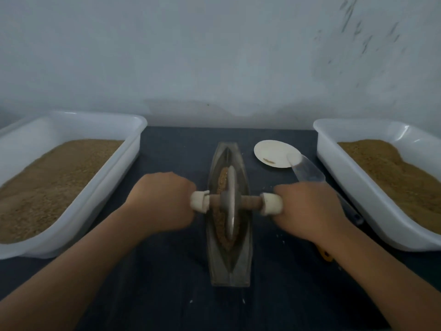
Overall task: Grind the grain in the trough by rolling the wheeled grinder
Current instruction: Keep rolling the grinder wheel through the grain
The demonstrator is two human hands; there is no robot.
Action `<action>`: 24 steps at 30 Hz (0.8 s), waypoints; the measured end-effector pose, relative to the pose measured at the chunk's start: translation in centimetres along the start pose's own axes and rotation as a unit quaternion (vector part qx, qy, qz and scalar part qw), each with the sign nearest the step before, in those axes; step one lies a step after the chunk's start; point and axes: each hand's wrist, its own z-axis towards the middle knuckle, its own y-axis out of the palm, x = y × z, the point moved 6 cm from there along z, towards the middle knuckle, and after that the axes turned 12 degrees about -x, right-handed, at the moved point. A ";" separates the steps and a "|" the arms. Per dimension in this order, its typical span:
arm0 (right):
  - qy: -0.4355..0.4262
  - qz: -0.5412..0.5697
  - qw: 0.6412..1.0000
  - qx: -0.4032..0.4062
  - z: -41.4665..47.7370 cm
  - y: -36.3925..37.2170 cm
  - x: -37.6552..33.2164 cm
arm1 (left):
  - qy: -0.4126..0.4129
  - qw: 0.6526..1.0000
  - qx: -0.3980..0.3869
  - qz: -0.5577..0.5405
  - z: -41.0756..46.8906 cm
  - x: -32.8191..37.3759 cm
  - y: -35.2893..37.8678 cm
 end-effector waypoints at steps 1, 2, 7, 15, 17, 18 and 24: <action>0.008 -0.008 1.000 -0.009 0.8 0.0 0.0 | -0.011 1.000 0.002 -0.007 0.5 -0.2 -0.1; 0.021 -0.015 1.000 -0.017 2.1 0.0 0.1 | -0.023 1.000 0.007 -0.015 1.3 -0.3 -0.3; 0.093 0.038 0.995 -0.019 8.3 -0.3 0.9 | -0.069 0.996 0.049 -0.027 7.0 -0.9 -2.9; 0.009 0.022 1.000 0.005 1.3 0.5 0.1 | -0.013 0.999 0.044 -0.003 0.6 -0.4 -0.4; -0.010 0.019 1.000 0.012 0.4 0.2 -0.2 | -0.008 0.999 0.039 -0.017 -0.3 -0.7 0.5; -0.010 0.007 1.000 0.017 0.7 0.0 -0.3 | -0.009 0.999 0.036 -0.021 0.1 -0.8 0.6; 0.066 -0.041 0.996 0.036 7.7 -1.8 -0.1 | -0.061 0.994 0.023 -0.083 6.8 -1.7 -1.2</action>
